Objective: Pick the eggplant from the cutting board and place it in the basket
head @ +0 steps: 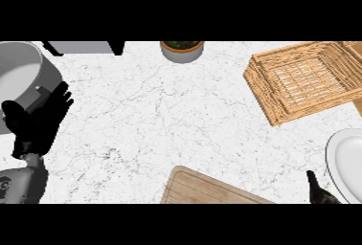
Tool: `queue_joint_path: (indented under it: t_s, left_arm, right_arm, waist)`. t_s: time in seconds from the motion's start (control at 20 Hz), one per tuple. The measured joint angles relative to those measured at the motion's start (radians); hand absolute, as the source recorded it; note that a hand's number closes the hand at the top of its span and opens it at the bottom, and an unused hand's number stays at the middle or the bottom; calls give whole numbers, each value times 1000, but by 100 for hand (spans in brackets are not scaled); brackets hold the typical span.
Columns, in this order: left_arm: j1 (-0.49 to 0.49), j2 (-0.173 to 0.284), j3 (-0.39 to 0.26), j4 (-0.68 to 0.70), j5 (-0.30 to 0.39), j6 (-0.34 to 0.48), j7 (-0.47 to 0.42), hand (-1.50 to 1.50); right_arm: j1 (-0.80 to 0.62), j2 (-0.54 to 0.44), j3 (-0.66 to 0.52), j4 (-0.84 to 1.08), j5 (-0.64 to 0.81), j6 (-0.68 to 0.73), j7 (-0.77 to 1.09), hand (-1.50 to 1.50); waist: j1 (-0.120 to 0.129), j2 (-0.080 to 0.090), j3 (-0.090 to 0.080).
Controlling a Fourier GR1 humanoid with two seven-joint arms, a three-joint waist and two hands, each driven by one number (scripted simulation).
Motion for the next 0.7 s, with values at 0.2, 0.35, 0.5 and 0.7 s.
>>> queue_joint_path:
  t_s: [0.2, 0.35, 0.5, 0.7]
  left_arm:
    - [-21, 6, 1, 15, 4, -14, 0, 0]
    - [-27, 7, 0, 9, 5, -18, 8, 0]
    - [-43, 2, -6, 19, 5, -25, 8, 0]
    - [-46, -9, -11, 29, -3, -22, -2, 0]
  right_arm:
    - [-120, 11, -85, 38, -53, 17, 139, 150]
    - [-228, 4, -152, 107, -140, 41, 232, 150]
    - [-353, -11, -162, 208, -207, 57, 301, 150]
    - [-475, 21, -116, 388, -213, 109, 272, 150]
  waist:
    - [16, 2, 0]
    - [26, 3, 0]
    - [37, 5, 0]
    - [42, 7, 1]
